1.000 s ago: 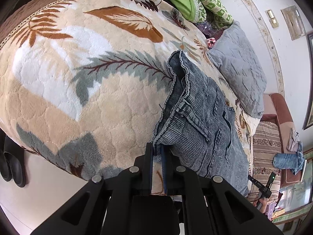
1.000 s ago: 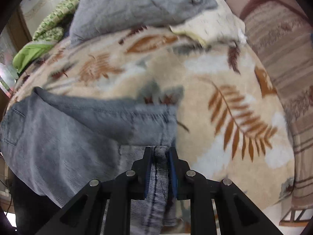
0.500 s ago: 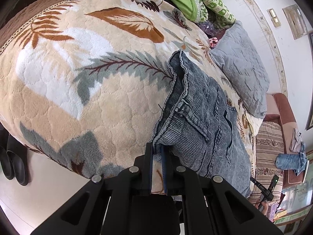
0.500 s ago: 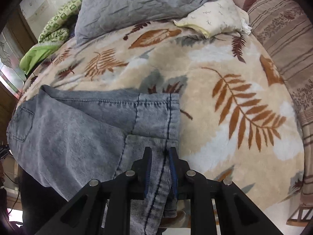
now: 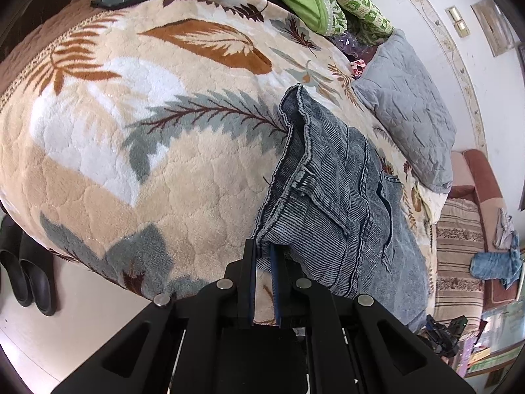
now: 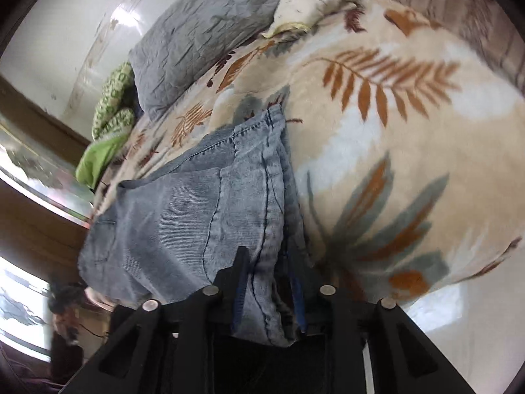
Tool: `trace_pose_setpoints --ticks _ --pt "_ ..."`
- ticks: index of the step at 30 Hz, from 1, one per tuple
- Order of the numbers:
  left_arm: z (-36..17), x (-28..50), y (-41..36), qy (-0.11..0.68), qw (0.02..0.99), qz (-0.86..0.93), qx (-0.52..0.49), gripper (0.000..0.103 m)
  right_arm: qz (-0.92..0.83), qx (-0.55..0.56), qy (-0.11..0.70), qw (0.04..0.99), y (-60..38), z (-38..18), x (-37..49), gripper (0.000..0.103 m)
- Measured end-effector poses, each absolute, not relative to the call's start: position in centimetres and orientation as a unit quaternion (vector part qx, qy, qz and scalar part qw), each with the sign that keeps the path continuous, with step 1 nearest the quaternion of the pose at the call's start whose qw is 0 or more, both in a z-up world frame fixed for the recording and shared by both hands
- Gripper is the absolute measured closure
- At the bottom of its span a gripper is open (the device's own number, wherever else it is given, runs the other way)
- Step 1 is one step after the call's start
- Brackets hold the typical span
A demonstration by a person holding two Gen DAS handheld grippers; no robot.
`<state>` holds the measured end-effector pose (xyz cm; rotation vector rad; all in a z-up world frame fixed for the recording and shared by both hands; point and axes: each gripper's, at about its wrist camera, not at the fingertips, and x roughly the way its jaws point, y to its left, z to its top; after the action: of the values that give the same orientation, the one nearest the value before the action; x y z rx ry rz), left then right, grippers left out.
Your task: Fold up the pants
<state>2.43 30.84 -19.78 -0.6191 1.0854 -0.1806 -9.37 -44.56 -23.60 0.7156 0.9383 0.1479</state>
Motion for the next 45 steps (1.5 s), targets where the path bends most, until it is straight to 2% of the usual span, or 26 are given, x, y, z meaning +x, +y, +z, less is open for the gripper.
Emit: trace_pose_setpoints --ticks 5,10,15,18,22,24,27,29,31,33,35,37,40,41,43,44,45 --pt "-19.5 2.3 30.6 0.509 0.809 -0.078 -0.281 0.097 0.093 0.401 0.419 0.810 -45.0 -24.6 -9.3 0.070" --pt "-19.3 2.0 30.6 0.507 0.811 -0.077 -0.282 0.097 0.141 0.415 0.364 0.822 -44.2 -22.1 -8.3 0.070" --pt "-19.9 1.8 30.6 0.510 0.808 -0.073 -0.288 0.097 0.114 0.414 0.416 0.801 -44.0 -23.5 -4.9 0.070" --pt "-20.0 1.6 30.7 0.512 0.806 -0.075 -0.287 0.097 0.116 0.440 0.401 0.795 -44.3 -24.5 -4.0 0.069" --pt "-20.1 1.7 31.0 0.514 0.804 -0.071 -0.291 0.097 0.118 0.425 0.380 0.813 -43.4 -22.9 -3.2 0.073" --pt "-19.9 1.7 31.0 0.512 0.806 -0.071 -0.289 0.097 0.122 0.423 0.368 0.819 -42.9 -21.5 -2.7 0.084" --pt "-18.9 1.7 31.1 0.500 0.814 -0.074 -0.288 0.097 0.135 0.431 0.319 0.833 -43.2 -18.4 -2.5 0.087" --pt "-18.2 1.8 31.1 0.494 0.819 -0.074 -0.283 0.097 0.144 0.429 0.282 0.846 -43.5 -15.9 -2.4 0.088" --pt "-18.1 1.8 31.0 0.495 0.820 -0.073 -0.279 0.097 0.113 0.372 0.291 0.874 -43.1 -13.8 -2.0 0.088" --pt "-18.5 1.8 30.9 0.498 0.819 -0.072 -0.275 0.097 0.108 0.345 0.315 0.877 -43.1 -13.9 -1.8 0.087" --pt "-19.3 1.8 30.9 0.505 0.815 -0.070 -0.277 0.097 0.113 0.386 0.337 0.851 -44.4 -15.6 -2.4 0.087" --pt "-20.1 2.0 30.8 0.515 0.808 -0.065 -0.278 0.097 0.106 0.408 0.315 0.850 -45.5 -16.2 -4.1 0.087" --pt "-20.1 2.1 30.5 0.517 0.810 -0.063 -0.268 0.097 0.083 0.376 0.264 0.884 -45.5 -15.2 -7.2 0.085" --pt "-19.8 2.2 30.2 0.515 0.815 -0.061 -0.260 0.097 0.082 0.356 0.244 0.898 -45.0 -14.5 -8.0 0.077" --pt "-18.8 2.3 29.8 0.506 0.827 -0.058 -0.238 0.097 0.069 0.328 0.228 0.914 -44.4 -13.8 -8.8 0.019" --pt "-18.4 2.2 29.6 0.505 0.831 -0.054 -0.227 0.097 0.054 0.325 0.230 0.916 -44.3 -13.7 -8.7 0.000" --pt "-18.1 2.2 29.4 0.504 0.836 -0.045 -0.211 0.095 0.048 0.329 0.232 0.914 -44.5 -13.8 -8.4 0.000"
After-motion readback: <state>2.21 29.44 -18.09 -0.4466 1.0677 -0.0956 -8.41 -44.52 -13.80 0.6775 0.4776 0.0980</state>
